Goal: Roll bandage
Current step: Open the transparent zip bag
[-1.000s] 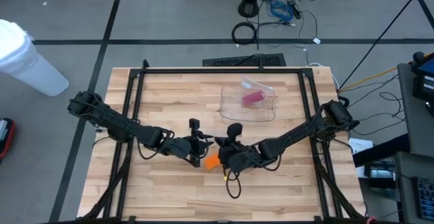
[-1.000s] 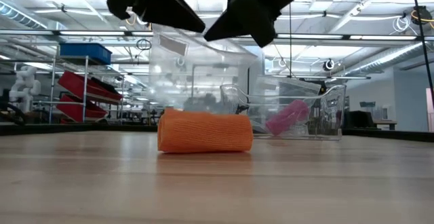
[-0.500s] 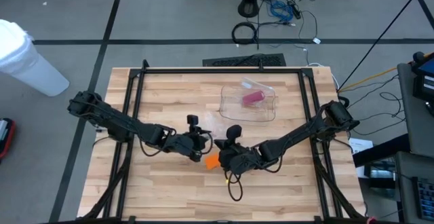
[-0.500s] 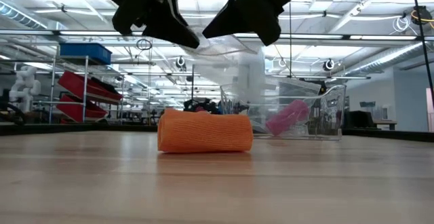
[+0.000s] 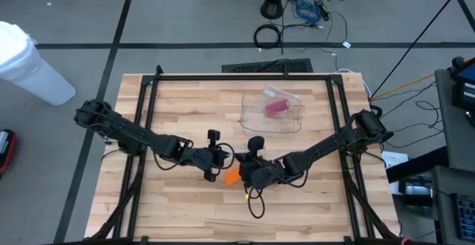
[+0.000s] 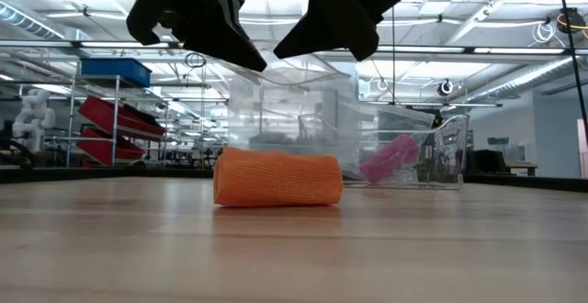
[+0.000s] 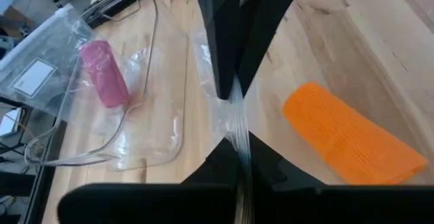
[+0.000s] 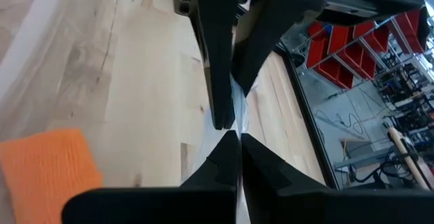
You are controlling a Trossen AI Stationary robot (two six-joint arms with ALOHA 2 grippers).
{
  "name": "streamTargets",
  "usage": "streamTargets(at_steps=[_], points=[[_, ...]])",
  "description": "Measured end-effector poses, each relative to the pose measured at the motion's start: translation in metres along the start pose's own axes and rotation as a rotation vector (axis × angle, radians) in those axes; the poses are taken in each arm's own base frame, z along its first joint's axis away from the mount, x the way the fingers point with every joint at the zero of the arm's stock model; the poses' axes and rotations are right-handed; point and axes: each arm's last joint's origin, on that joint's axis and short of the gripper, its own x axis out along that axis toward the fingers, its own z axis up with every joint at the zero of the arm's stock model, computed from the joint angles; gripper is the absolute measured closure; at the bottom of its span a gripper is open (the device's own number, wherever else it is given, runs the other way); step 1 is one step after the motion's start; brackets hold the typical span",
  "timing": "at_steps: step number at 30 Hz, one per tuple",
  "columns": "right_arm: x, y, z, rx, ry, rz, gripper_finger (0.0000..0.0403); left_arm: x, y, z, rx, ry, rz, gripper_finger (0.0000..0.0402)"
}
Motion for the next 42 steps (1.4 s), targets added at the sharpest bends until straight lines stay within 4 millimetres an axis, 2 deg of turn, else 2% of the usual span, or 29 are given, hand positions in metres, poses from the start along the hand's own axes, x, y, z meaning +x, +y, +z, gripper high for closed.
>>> streamTargets(at_steps=[10, 15, 18, 23, 25, 32, 42], points=[[-0.003, 0.001, 0.0, 0.001, 0.003, -0.007, 0.0399, 0.001, 0.005, -0.003, -0.076, 0.031, 0.069, 0.0398], [-0.027, 0.001, 0.003, -0.057, 0.026, -0.089, 0.0364, 0.004, 0.01, -0.009, -0.145, 0.084, 0.096, 0.0399], [-0.045, -0.005, 0.011, -0.023, -0.007, -0.108, 0.0335, 0.004, 0.011, -0.009, -0.171, 0.081, 0.102, 0.04], [-0.061, -0.008, 0.02, 0.068, -0.095, 0.108, 0.0293, 0.004, 0.012, -0.007, -0.184, 0.059, 0.107, 0.04], [-0.059, -0.006, 0.02, 0.067, -0.098, 0.156, 0.0284, 0.004, 0.012, -0.005, -0.196, 0.036, 0.111, 0.0401], [-0.029, 0.01, 0.01, -0.067, -0.069, 0.115, 0.0278, 0.004, 0.013, -0.001, -0.315, -0.007, 0.093, 0.0401], [-0.02, 0.01, 0.007, -0.155, -0.05, 0.056, 0.0277, 0.005, 0.011, 0.0, -0.427, -0.024, 0.037, 0.0392]])
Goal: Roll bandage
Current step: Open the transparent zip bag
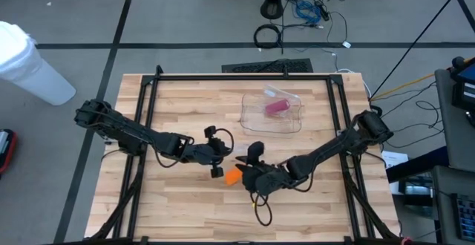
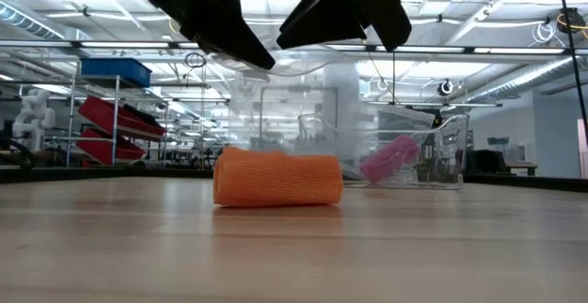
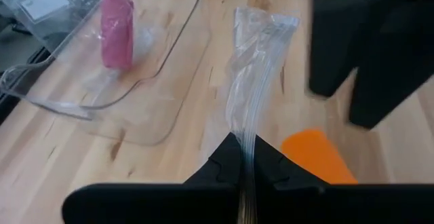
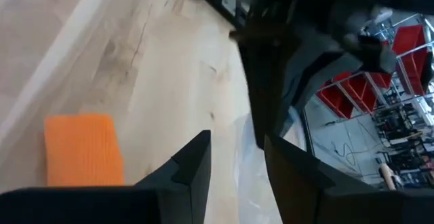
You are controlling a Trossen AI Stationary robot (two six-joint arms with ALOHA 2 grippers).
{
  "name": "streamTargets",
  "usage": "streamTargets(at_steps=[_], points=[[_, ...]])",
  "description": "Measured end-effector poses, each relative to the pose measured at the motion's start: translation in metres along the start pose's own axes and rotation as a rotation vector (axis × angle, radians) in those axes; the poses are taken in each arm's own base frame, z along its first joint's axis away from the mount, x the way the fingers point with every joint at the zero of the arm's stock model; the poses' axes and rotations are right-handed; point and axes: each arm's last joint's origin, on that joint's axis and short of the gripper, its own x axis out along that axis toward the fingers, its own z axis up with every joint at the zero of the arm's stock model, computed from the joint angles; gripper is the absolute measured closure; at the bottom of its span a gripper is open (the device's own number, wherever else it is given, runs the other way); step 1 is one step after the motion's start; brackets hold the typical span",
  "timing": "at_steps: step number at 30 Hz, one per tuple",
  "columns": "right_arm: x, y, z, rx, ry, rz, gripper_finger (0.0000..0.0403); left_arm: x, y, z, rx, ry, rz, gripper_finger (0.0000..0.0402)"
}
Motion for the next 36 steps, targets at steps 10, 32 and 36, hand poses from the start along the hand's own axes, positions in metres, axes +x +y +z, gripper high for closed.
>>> streamTargets(at_steps=[10, 32, 36], points=[[-0.007, 0.011, -0.018, -0.215, 0.177, -0.074, 0.0277, -0.003, -0.01, 0.007, -0.048, -0.052, -0.185, 0.0398], [-0.008, 0.018, -0.012, -0.278, 0.143, -0.115, 0.0402, -0.002, -0.009, 0.007, 0.05, -0.057, -0.215, 0.0398], [-0.008, 0.019, -0.012, -0.278, 0.126, -0.07, 0.0402, -0.002, -0.009, 0.008, 0.16, -0.078, -0.191, 0.0398]])
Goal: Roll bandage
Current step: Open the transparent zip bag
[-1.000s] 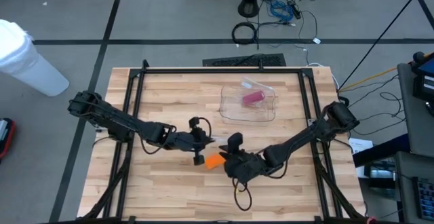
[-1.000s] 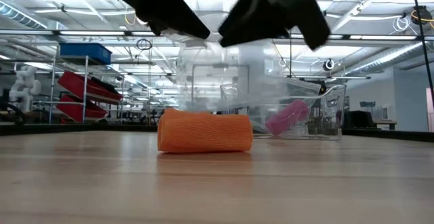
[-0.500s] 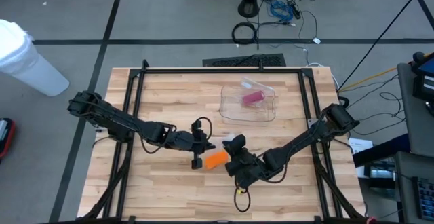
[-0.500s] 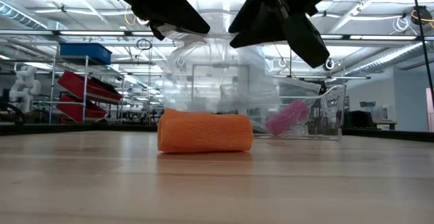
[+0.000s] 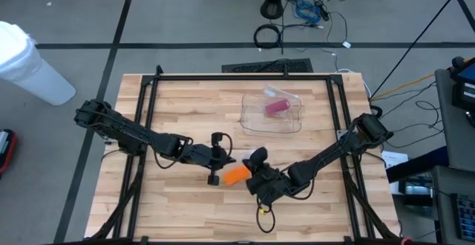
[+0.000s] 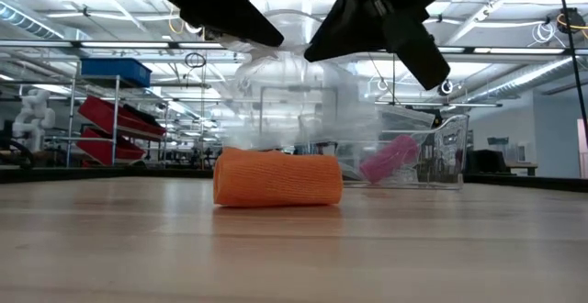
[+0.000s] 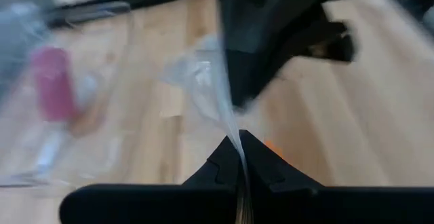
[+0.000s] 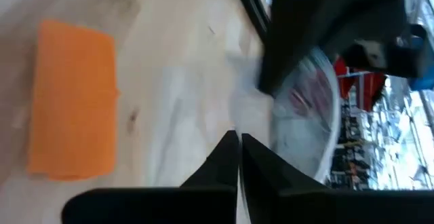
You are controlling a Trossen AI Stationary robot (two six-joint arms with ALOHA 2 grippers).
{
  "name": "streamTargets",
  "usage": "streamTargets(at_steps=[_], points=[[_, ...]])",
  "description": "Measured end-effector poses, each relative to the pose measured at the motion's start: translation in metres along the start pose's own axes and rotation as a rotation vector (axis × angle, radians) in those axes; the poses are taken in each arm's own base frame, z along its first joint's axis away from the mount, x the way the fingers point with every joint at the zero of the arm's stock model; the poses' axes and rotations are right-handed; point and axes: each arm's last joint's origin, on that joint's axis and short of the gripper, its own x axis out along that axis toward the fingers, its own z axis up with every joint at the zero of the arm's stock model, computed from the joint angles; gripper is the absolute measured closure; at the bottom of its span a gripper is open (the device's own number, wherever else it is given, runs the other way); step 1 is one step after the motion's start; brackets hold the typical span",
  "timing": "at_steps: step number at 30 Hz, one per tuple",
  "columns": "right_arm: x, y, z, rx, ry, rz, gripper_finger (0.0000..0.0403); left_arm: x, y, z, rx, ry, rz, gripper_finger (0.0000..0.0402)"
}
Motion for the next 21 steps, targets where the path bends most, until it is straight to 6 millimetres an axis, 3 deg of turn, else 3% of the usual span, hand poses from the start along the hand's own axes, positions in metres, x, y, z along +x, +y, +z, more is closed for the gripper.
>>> streamTargets(at_steps=[5, 21], points=[[0.001, 0.0004, -0.0013, -0.01, -0.003, 0.031, 0.0403, -0.0003, 0.0038, -0.0014, 0.027, 0.019, 0.133, 0.0398], [0.0069, -0.0027, -0.0062, 0.014, 0.035, 0.02, 0.0403, -0.0005, -0.0019, -0.0015, -0.125, 0.015, 0.004, 0.0385]])
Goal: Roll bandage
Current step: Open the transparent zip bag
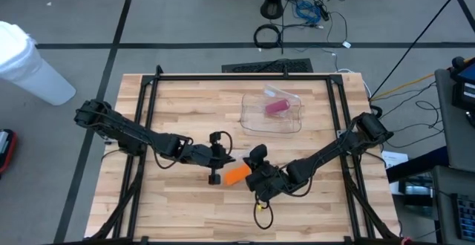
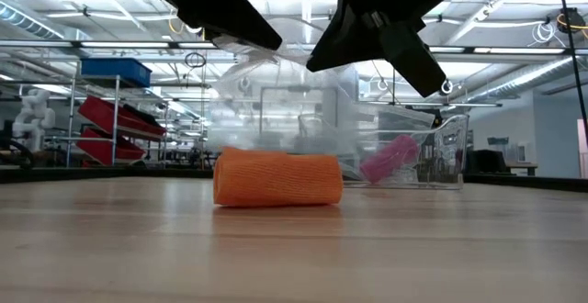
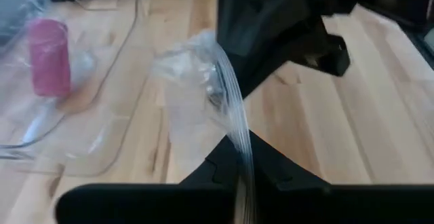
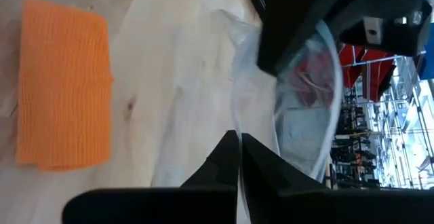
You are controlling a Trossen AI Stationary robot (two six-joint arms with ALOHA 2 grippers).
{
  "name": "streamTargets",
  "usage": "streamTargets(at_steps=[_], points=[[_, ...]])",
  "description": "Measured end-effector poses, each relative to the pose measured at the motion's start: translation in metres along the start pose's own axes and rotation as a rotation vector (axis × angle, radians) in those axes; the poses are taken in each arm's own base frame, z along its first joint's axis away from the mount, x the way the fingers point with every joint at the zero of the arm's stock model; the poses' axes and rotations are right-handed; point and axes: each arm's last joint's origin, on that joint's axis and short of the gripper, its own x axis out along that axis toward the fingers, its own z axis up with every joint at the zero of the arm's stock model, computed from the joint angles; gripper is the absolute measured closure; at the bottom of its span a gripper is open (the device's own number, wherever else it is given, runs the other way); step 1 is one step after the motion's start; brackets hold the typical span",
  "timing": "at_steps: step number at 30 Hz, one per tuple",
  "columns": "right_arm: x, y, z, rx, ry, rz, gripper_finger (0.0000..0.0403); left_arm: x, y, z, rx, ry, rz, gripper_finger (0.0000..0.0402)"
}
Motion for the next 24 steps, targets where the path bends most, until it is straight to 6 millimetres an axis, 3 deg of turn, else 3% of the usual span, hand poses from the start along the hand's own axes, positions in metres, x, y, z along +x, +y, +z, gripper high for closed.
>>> streamTargets(at_steps=[7, 12, 19, 24], points=[[0.0, 0.0, -0.0001, -0.003, 0.001, -0.001, 0.0403, -0.0013, 0.0016, 0.0014, 0.06, -0.025, 0.17, 0.0331], [0.0001, 0.0003, -0.0003, -0.007, 0.0, 0.006, 0.0403, -0.0016, 0.0031, 0.0012, 0.063, -0.025, 0.218, 0.0319], [0.0001, 0.0004, -0.0006, -0.027, 0.002, 0.007, 0.0403, -0.0016, 0.0036, -0.0003, 0.062, -0.012, 0.229, 0.0323], [0.0001, 0.0003, -0.0006, -0.038, 0.002, 0.007, 0.0403, -0.0019, 0.0049, -0.0015, 0.074, 0.0, 0.271, 0.0372]])
